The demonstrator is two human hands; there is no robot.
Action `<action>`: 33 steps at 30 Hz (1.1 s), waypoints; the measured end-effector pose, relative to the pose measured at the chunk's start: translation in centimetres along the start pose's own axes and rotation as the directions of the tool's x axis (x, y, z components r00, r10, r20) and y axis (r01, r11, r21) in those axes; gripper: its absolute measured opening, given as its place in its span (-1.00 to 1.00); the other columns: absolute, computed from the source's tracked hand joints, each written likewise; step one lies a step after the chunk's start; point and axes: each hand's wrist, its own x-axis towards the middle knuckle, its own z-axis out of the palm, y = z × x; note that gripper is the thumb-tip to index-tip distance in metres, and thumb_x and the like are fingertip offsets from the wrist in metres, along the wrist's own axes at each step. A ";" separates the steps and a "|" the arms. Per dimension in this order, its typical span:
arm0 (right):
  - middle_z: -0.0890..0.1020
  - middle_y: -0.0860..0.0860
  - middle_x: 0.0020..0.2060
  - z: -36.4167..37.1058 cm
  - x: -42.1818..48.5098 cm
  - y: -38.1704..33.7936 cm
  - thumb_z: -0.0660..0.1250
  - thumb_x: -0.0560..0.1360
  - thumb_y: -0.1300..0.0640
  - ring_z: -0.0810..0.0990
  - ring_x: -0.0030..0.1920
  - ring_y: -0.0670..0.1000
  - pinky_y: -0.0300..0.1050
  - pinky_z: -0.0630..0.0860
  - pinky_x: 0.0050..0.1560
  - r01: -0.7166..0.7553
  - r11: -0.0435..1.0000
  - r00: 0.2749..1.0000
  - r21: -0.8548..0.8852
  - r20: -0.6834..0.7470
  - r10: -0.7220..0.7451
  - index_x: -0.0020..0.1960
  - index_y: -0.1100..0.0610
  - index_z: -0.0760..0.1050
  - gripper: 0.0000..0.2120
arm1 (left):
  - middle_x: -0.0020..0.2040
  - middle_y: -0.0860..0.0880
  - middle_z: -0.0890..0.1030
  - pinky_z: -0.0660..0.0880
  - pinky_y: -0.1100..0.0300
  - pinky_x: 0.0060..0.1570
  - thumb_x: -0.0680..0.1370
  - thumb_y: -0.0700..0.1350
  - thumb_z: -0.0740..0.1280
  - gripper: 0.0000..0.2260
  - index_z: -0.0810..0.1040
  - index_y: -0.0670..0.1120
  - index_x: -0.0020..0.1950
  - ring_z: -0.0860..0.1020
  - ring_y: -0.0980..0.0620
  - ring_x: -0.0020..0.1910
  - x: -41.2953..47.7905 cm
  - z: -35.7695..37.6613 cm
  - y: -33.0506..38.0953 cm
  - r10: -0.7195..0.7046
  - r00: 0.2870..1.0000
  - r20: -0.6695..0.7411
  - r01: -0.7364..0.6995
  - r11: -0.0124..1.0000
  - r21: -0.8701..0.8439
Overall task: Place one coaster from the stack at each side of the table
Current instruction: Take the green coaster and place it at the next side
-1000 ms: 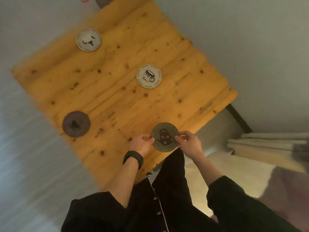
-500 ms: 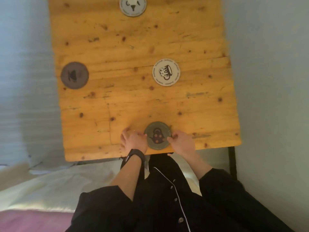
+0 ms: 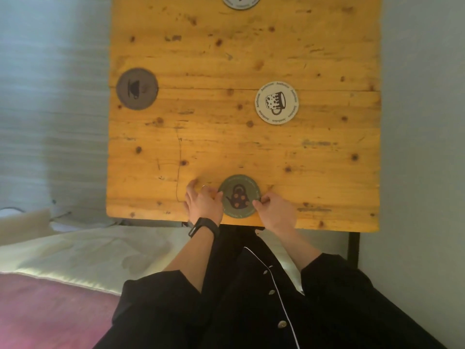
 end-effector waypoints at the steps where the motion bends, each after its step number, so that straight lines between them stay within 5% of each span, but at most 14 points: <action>1: 0.64 -0.05 -0.20 0.1 0.1 0.1 0.30 0.56 -0.18 0.64 -0.13 0.06 -0.10 0.48 -0.19 -0.007 1.000 1.000 0.008 -0.006 0.007 0.00 -0.07 0.51 -0.81 | 0.48 -0.02 0.23 0.22 -0.12 0.42 0.51 0.09 0.37 -0.79 0.64 0.03 0.07 0.28 -0.10 0.43 0.0 0.1 0.0 0.003 1.000 -0.008 -0.003 1.000 -0.005; 8: 0.68 -0.04 -0.13 0.6 0.4 0.0 0.29 0.57 -0.18 0.62 -0.13 0.04 -0.10 0.46 -0.20 -0.045 0.998 0.997 0.049 -0.067 0.048 0.07 -0.04 0.52 -0.76 | 0.46 -0.02 0.22 0.25 -0.18 0.38 0.52 0.10 0.37 -0.81 0.62 0.07 0.07 0.25 -0.12 0.42 0.2 0.4 0.3 -0.022 1.000 -0.016 0.022 0.999 -0.035; 13: 0.63 -0.03 -0.10 0.7 0.1 0.1 0.28 0.58 -0.15 0.65 -0.17 0.08 0.06 0.63 -0.16 0.081 0.996 0.988 -0.023 -0.134 -0.083 0.26 -0.11 0.28 -0.67 | 0.44 -0.04 0.24 0.28 -0.20 0.36 0.51 0.09 0.38 -0.80 0.57 0.10 0.10 0.27 -0.14 0.40 0.1 0.3 0.3 -0.008 1.000 -0.025 0.007 1.000 -0.024; 17: 0.54 0.01 0.14 0.3 0.0 0.0 0.20 0.62 -0.08 0.66 -0.08 0.13 0.15 0.64 -0.11 0.233 0.956 0.965 -0.180 -0.078 -0.250 0.35 -0.22 0.20 -0.66 | 0.48 -0.08 0.19 0.31 -0.26 0.33 0.57 0.02 0.31 -0.75 0.49 0.12 0.25 0.20 -0.19 0.45 0.2 -0.2 0.5 0.156 0.988 0.009 -0.156 0.981 0.115; 22: 0.54 0.03 0.05 -0.4 0.4 0.0 0.19 0.63 -0.06 0.63 -0.12 0.08 0.11 0.64 -0.15 0.278 0.919 0.957 -0.280 -0.002 -0.290 0.39 -0.21 0.19 -0.63 | 0.52 -0.06 0.19 0.23 -0.30 0.37 0.63 -0.02 0.20 -0.69 0.43 0.17 0.37 0.10 -0.18 0.52 0.3 -0.4 0.2 0.291 0.950 0.111 -0.310 0.920 0.242; 28: 0.57 -0.07 0.15 -3.7 2.7 -2.2 0.13 0.60 -0.23 0.61 0.08 0.05 0.00 0.58 0.00 0.233 0.955 0.972 -0.182 0.034 -0.231 0.36 -0.13 0.37 -0.62 | 0.55 -0.04 0.18 0.09 -0.26 0.48 0.61 -0.01 0.20 -0.65 0.39 0.14 0.40 0.05 -0.11 0.56 3.7 -2.2 2.2 0.418 0.886 0.200 -0.460 0.848 0.265; 33: 0.50 0.00 0.27 -8.9 8.9 -5.4 0.21 0.57 -0.22 0.54 0.20 0.08 0.02 0.52 0.08 0.127 0.990 0.966 0.054 -0.232 -0.112 0.38 -0.02 0.38 -0.54 | 0.62 -0.02 -0.01 -0.02 -0.21 0.52 0.63 0.06 0.13 -0.50 0.12 0.13 0.57 -0.08 -0.04 0.59 9.6 -3.8 7.3 0.529 0.821 0.213 -0.569 0.789 0.233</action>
